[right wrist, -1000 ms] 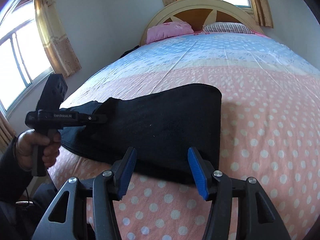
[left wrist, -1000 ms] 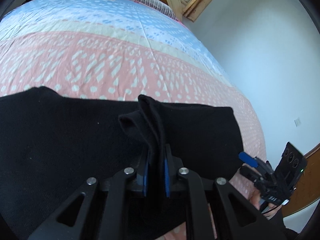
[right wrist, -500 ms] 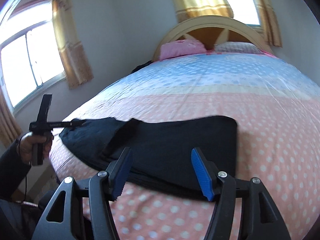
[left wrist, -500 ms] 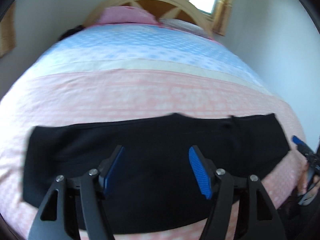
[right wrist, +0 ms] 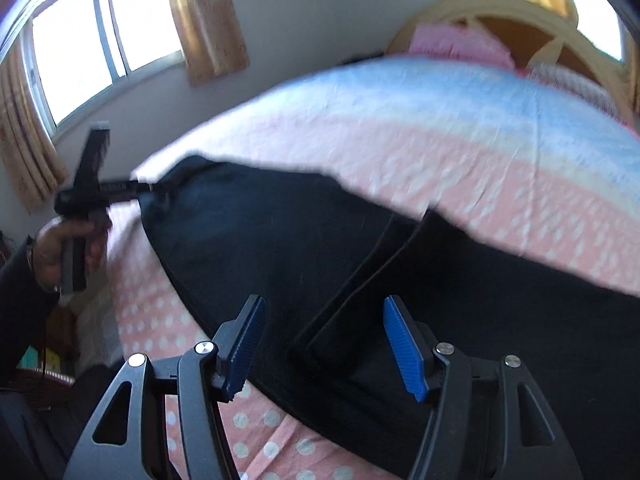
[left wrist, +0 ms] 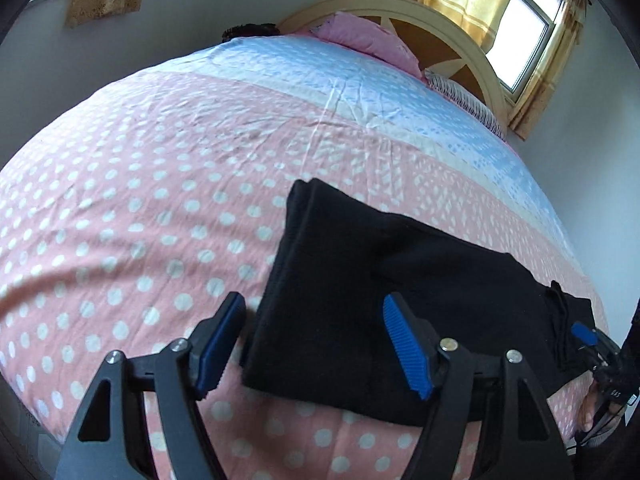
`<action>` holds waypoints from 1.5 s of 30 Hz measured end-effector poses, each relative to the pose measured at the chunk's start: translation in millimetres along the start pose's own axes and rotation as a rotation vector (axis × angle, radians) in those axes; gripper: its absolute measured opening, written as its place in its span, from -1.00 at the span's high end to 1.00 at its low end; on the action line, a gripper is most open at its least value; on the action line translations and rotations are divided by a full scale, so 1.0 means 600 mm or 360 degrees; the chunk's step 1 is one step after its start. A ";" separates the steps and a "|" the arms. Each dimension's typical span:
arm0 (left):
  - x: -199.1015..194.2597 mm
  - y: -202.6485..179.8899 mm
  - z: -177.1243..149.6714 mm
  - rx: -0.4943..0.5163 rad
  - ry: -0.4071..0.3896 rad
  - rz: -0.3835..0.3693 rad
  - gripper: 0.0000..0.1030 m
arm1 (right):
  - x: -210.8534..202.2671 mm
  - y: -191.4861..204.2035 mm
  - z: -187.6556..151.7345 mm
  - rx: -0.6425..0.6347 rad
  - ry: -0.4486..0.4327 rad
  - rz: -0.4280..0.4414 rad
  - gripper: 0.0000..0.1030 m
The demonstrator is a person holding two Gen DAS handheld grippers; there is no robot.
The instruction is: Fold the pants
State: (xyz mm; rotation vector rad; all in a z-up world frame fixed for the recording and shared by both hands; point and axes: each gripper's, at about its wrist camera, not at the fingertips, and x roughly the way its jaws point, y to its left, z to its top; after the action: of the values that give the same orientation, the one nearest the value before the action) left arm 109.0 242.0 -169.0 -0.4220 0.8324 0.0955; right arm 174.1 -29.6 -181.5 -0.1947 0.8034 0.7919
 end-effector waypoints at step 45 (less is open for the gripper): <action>0.024 -0.013 0.012 0.0131 0.0045 0.0027 -0.23 | -0.144 -0.077 -0.084 0.0466 -0.0321 0.0145 -0.27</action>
State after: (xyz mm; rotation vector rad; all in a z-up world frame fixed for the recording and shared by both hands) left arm 125.6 236.5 -172.5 -0.3398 0.8647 0.0709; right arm 140.5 -132.3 -161.4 0.1816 0.7305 0.7562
